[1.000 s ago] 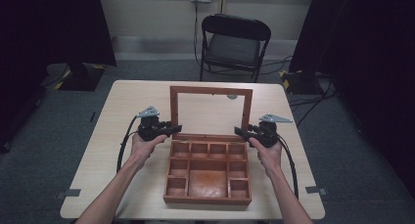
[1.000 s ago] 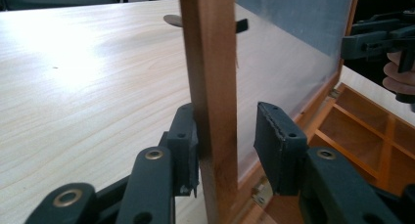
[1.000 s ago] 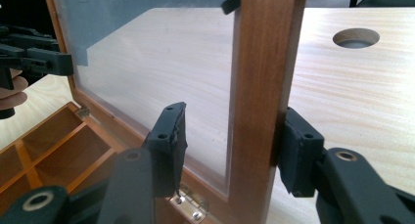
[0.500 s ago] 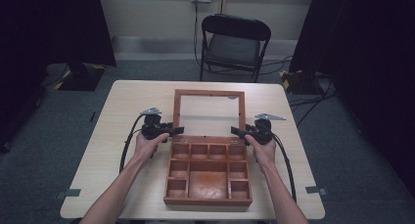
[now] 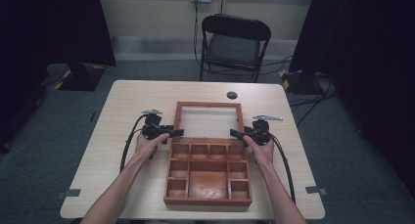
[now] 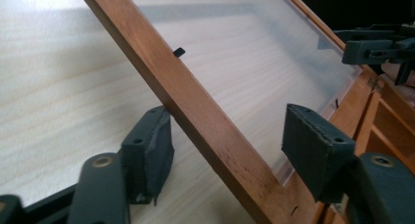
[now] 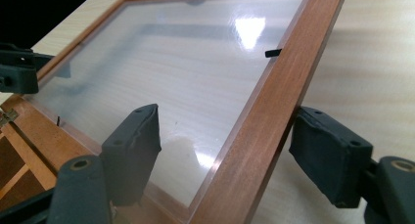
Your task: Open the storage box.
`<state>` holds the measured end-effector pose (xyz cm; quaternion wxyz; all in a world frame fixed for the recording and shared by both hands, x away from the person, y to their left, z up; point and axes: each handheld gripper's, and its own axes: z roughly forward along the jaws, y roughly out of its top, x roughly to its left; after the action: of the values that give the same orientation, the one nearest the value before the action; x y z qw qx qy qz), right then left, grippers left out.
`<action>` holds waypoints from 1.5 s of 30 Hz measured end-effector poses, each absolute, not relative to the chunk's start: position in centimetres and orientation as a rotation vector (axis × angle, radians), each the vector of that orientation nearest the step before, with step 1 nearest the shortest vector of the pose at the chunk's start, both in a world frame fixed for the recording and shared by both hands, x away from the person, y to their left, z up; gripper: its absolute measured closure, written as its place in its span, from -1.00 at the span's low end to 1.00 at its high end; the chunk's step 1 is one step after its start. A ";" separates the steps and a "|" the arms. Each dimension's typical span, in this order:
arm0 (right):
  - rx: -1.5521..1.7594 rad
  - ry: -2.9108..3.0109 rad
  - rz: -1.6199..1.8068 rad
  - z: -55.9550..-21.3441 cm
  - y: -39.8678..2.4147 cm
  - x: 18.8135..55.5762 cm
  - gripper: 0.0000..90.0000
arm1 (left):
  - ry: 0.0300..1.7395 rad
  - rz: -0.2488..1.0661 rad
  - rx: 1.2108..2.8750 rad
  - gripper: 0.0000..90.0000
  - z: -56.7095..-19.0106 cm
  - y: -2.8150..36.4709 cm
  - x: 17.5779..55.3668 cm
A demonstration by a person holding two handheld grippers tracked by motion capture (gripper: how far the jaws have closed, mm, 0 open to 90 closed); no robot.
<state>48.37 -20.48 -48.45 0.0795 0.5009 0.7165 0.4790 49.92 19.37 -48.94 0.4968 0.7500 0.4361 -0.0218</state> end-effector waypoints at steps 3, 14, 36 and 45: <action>1.552 2.148 1.448 -48.9 -20.6 48.6 -0.42 | 1.082 -0.088 1.800 -0.25 -49.3 19.5 50.0; 1.561 2.121 1.414 -48.0 -21.7 48.1 -0.56 | 1.090 -0.036 1.827 -0.45 -48.5 20.3 49.3; 1.459 2.101 1.160 -46.2 -28.5 38.1 -0.66 | 1.081 0.209 2.086 -0.59 -47.4 26.9 42.1; 1.524 2.145 0.977 -48.9 -29.9 36.8 -0.66 | 1.073 0.301 2.145 -0.47 -48.6 27.4 40.2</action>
<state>36.75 -29.87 -48.86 0.1663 0.5354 0.7536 0.3432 40.17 27.39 -48.62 0.3545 0.8297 0.4152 0.1164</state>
